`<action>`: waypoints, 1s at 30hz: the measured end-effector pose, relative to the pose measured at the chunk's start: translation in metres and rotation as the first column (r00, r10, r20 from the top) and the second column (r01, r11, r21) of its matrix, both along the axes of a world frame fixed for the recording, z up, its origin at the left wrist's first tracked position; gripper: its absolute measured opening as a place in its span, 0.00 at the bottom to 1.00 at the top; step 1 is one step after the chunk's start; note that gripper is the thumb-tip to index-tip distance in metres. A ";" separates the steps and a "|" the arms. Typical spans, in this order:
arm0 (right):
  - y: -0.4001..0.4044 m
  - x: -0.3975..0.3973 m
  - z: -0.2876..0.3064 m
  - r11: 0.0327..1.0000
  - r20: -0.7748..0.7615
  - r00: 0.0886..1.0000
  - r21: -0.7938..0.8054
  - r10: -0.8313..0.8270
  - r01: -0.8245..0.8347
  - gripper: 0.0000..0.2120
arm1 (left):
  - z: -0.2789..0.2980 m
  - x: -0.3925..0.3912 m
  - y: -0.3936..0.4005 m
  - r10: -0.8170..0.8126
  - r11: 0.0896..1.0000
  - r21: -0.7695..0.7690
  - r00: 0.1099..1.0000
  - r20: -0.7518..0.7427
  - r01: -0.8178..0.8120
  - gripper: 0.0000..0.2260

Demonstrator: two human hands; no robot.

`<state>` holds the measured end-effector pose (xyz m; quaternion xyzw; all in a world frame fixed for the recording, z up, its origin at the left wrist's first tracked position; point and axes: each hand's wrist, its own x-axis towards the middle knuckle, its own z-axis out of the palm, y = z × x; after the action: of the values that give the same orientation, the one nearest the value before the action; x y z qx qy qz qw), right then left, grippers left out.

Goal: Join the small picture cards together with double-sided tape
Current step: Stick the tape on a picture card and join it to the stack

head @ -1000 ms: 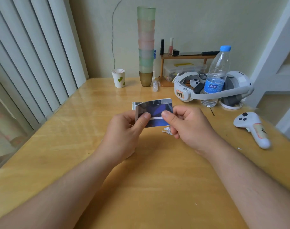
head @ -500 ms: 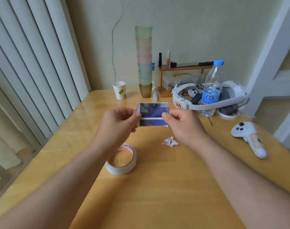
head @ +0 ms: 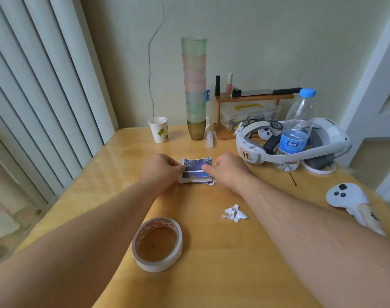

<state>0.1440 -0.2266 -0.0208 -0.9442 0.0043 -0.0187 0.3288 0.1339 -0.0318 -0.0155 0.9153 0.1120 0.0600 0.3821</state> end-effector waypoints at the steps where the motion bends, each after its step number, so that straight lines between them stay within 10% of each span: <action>1: 0.002 0.003 -0.003 1.000 -0.003 1.000 -0.020 -0.009 0.009 0.25 | -0.001 0.002 0.000 0.004 1.000 0.005 1.000 -0.007 -0.004 0.07; 24: 0.017 -0.002 -0.016 0.959 0.064 0.995 -0.270 -0.078 0.092 0.13 | -0.019 0.001 0.008 -0.139 0.964 0.233 0.990 0.015 0.132 0.11; 30: 0.020 -0.039 0.003 0.944 0.082 0.997 -0.330 0.014 0.014 0.18 | 0.007 -0.051 0.042 -0.293 0.942 -0.182 0.956 -0.029 0.283 0.06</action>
<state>0.1053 -0.2063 -0.0179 -0.9844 -0.0126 -0.0582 0.1658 0.0829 0.0105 -0.0087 0.8858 -0.0076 -0.0325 0.4628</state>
